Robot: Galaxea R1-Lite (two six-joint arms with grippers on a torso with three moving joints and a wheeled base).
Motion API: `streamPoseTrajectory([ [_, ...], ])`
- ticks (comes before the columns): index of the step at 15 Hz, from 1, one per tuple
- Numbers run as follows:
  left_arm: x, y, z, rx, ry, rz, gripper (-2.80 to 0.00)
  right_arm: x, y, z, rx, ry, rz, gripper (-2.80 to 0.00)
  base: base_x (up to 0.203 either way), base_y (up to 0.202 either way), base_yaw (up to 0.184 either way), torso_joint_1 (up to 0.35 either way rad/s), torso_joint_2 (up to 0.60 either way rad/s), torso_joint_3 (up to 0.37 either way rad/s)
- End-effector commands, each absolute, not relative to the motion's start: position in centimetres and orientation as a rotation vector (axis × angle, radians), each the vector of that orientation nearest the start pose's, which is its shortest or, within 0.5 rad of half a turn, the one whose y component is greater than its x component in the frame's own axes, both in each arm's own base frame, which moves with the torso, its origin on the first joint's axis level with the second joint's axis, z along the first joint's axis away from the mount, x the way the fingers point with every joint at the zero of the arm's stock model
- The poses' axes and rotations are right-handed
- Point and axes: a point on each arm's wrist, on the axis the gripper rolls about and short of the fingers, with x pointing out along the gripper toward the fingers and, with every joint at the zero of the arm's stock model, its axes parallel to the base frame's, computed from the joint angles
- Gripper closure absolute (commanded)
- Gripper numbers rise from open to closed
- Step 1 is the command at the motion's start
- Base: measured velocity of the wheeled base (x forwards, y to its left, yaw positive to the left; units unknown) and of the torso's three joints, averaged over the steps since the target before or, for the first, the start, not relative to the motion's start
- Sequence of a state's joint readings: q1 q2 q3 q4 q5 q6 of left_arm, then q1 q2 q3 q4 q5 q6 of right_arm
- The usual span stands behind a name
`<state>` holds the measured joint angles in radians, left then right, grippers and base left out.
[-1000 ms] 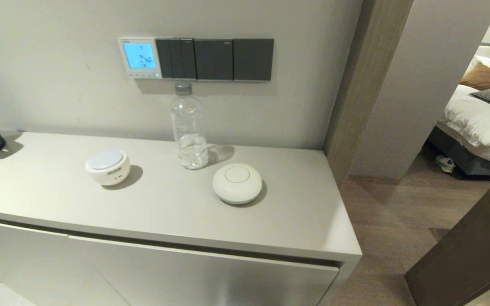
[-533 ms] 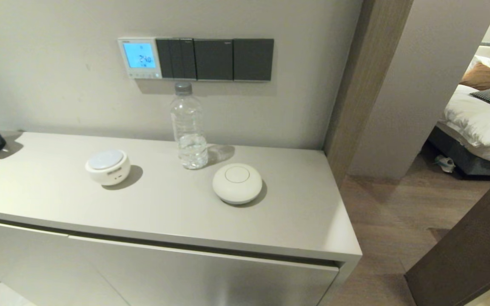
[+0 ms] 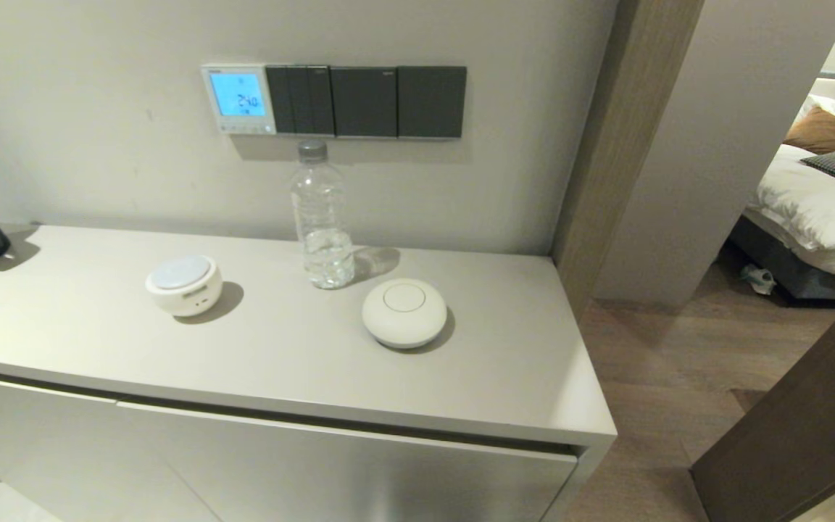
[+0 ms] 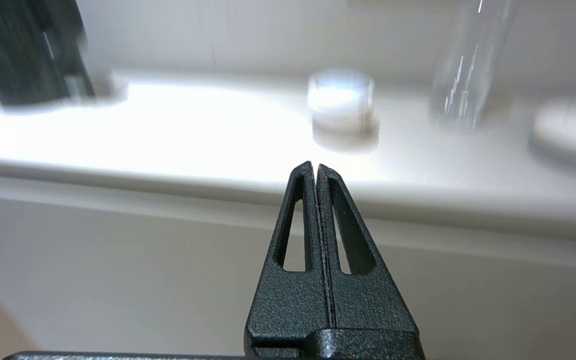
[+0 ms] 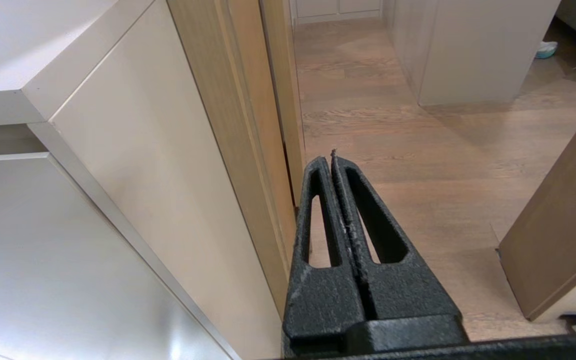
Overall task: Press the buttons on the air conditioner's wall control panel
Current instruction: Turn off the central air conditioner
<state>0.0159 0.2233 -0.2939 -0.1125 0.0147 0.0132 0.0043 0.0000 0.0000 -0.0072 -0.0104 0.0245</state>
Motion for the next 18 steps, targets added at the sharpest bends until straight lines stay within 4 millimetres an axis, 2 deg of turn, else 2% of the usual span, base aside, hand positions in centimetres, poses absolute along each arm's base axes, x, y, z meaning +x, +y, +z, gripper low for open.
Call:
streamPoseTrajectory([
  [1, 1.1, 0.1, 22.1, 0.016, -0.198, 0.047, 0.00, -2.3, 0.0, 7.5, 0.025, -0.005, -0.006, 0.00, 0.000, 0.000, 0.000, 0.000, 0.00, 0.000],
  [5, 4.4, 0.2, 32.3, 0.014, -0.412, 0.062, 0.00, -2.3, 0.0, 7.5, 0.025, -0.005, -0.006, 0.00, 0.000, 0.000, 0.000, 0.000, 0.00, 0.000],
  [7, 6.3, 0.3, 36.1, 0.011, -0.471, 0.070, 0.00, -2.3, 0.0, 7.5, 0.025, -0.005, -0.006, 0.00, 0.000, 0.000, 0.000, 0.000, 0.00, 0.000],
  [9, 9.7, 0.5, 38.9, 0.008, -0.481, 0.076, 0.00, -2.3, 0.0, 7.6, 0.025, -0.006, -0.006, 0.00, 0.000, 0.000, 0.000, 0.000, 0.00, 0.000],
  [11, 13.8, 0.6, 40.4, 0.002, -0.462, 0.076, 0.00, -2.3, 0.0, 7.5, 0.025, -0.005, -0.006, 0.00, 0.000, 0.000, 0.000, 0.000, 0.00, 0.000],
  [13, 18.4, 0.4, 40.9, -0.014, -0.422, 0.059, 0.00, -2.3, 0.0, 7.5, 0.025, -0.005, -0.006, 0.00, 0.000, 0.000, 0.000, 0.000, 0.00, 0.000],
  [15, 22.8, -0.2, 40.6, -0.042, -0.379, 0.041, 0.00, -2.3, 0.0, 7.5, 0.025, -0.005, -0.006, 0.00, 0.000, 0.000, 0.000, 0.000, 0.00, 0.000],
  [18, 26.7, -2.5, 39.3, -0.090, -0.321, -0.035, 0.00, -2.3, 0.0, 7.5, 0.025, -0.005, -0.006, 0.00, 0.000, 0.000, 0.000, 0.000, 0.00, 0.000],
])
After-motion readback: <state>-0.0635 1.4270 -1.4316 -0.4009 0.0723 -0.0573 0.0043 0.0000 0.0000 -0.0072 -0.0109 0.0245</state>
